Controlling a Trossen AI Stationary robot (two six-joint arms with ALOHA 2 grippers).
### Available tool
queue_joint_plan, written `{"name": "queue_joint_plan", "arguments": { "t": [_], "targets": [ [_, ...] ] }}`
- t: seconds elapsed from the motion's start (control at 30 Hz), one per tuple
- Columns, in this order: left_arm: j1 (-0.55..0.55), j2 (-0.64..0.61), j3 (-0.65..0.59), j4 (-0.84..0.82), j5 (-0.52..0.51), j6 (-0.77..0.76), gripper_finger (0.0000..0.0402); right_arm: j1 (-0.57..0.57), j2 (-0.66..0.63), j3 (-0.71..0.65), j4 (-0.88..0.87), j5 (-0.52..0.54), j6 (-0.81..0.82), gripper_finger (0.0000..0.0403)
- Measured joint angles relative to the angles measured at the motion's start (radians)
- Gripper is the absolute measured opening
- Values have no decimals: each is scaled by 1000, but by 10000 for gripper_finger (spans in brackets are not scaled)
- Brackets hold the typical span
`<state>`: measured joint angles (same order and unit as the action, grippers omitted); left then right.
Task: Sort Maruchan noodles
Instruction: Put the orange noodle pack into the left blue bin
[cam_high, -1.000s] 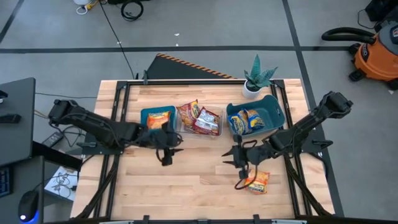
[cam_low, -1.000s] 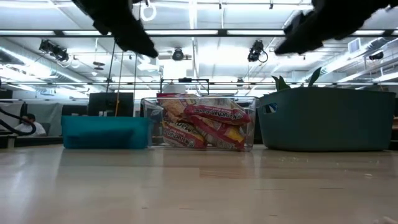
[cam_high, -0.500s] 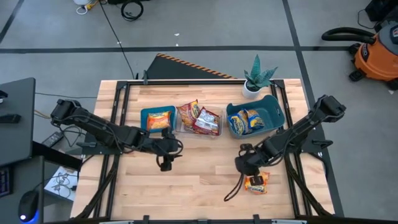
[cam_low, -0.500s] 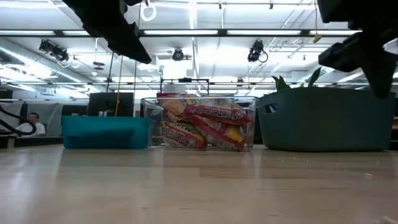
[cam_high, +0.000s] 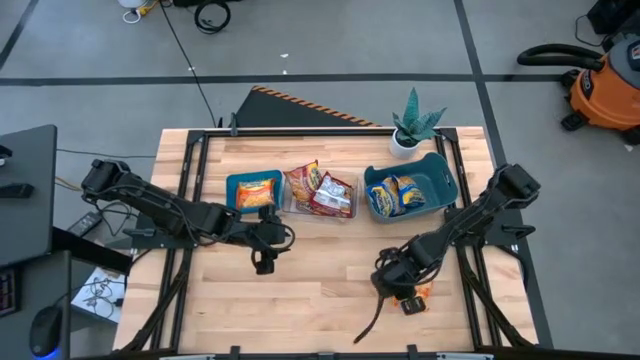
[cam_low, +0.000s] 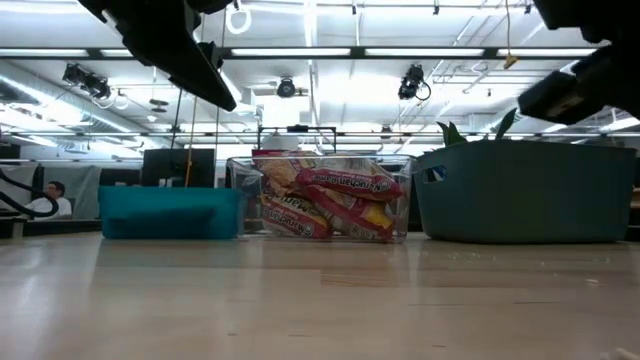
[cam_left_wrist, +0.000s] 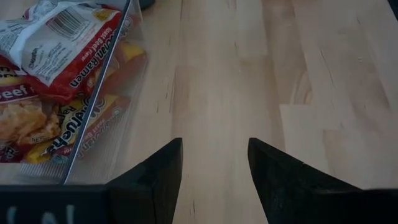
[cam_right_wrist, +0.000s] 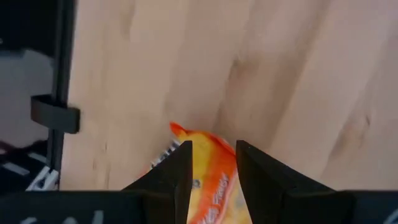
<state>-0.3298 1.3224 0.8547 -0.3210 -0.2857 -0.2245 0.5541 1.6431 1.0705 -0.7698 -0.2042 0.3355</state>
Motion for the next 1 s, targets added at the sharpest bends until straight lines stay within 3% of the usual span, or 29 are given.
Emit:
{"name": "queue_joint_plan", "arguments": {
  "t": [0.13,0.53,1.0],
  "targets": [
    [0,0,0,-16,2,0,187,-7,85,67,-127,13,-113,128],
    [-40,0,0,-163,20,-80,187,-65,207,89,-170,-14,-265,117],
    [-91,-1,0,-186,21,-185,187,-69,205,58,-134,-67,-330,7]
  ]
}}
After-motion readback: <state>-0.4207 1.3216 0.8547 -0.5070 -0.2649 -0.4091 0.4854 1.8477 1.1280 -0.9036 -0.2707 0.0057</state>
